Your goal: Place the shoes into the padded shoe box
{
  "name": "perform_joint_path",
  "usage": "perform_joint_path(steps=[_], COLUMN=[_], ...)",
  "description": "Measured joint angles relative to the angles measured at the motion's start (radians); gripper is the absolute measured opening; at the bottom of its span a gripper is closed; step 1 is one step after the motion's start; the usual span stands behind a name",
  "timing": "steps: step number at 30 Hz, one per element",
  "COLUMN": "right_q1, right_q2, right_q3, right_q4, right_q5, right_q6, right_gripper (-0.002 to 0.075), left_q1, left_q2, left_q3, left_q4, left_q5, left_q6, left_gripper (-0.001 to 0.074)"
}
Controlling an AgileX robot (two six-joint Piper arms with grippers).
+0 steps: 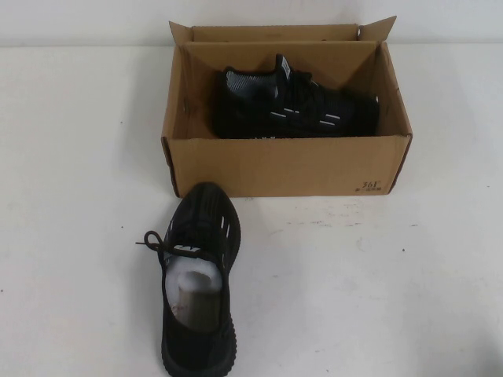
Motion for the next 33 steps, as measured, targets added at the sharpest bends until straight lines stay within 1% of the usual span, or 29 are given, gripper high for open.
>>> perform_joint_path(steps=[6,9,12,16,20,23,28,33], right_q1=[0.0,0.0,0.0,0.0,0.0,0.0,0.0,0.0], right_q2=[0.0,0.0,0.0,0.0,0.0,0.0,0.0,0.0], right_q3=[0.0,0.0,0.0,0.0,0.0,0.0,0.0,0.0], right_q4=[0.0,0.0,0.0,0.0,0.0,0.0,0.0,0.0], right_q5=[0.0,0.0,0.0,0.0,0.0,0.0,0.0,0.0], right_q6=[0.0,0.0,0.0,0.0,0.0,0.0,0.0,0.0], right_gripper=[-0.0008,-0.0008,-0.0008,-0.0008,-0.0008,-0.0008,-0.0008,-0.0008], left_q1=[0.0,0.0,0.0,0.0,0.0,0.0,0.0,0.0], left_q2=[0.0,0.002,0.055,0.203,0.393,0.554,0.805,1.064], left_q3=[0.0,-0.055,-0.175,-0.378,-0.561,-0.676,-0.832,-0.955], left_q4=[-0.019,-0.021,-0.019,0.018,0.036,0.037,0.037,0.037], left_q5=[-0.066,0.0,0.118,0.332,0.536,0.653,0.78,0.827], left_q6=[-0.044,-0.08,-0.072,-0.039,0.073,0.168,0.331,0.464], left_gripper=[-0.0004,-0.0004,-0.0004,-0.0004,-0.0004,-0.0004,-0.0004,-0.0004])
